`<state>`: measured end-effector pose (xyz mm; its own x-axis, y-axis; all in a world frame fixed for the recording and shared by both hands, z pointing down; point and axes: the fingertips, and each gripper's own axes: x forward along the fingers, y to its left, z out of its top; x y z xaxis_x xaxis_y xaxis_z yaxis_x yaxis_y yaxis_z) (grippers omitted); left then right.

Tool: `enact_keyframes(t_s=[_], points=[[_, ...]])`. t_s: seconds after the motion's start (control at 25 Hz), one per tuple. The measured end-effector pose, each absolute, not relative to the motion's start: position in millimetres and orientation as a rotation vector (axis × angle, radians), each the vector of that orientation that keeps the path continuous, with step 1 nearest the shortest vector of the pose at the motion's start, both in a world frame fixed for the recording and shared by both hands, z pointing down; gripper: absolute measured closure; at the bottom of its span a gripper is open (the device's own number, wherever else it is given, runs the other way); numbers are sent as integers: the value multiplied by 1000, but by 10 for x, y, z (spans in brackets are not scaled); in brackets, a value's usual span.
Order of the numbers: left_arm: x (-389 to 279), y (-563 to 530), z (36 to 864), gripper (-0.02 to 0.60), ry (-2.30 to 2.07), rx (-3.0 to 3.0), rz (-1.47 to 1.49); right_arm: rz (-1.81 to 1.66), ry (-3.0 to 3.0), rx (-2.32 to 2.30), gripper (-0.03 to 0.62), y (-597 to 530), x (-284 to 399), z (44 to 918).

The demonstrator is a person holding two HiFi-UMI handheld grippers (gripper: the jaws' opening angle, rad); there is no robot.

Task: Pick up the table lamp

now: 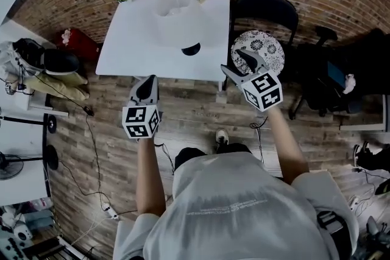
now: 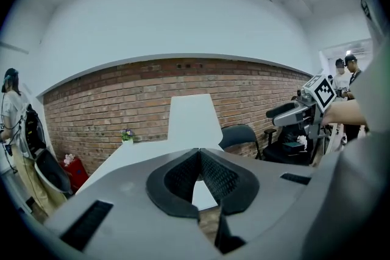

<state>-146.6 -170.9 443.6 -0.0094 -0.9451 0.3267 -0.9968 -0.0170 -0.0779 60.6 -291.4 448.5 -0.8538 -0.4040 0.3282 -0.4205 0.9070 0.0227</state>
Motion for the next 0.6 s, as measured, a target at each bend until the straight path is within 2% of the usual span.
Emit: enact_keyframes(t_s=[0.6], points=[[-2212, -2201, 4875, 569, -1919, 2132, 512, 51, -2661, 573, 283, -3329, -479, 5251]])
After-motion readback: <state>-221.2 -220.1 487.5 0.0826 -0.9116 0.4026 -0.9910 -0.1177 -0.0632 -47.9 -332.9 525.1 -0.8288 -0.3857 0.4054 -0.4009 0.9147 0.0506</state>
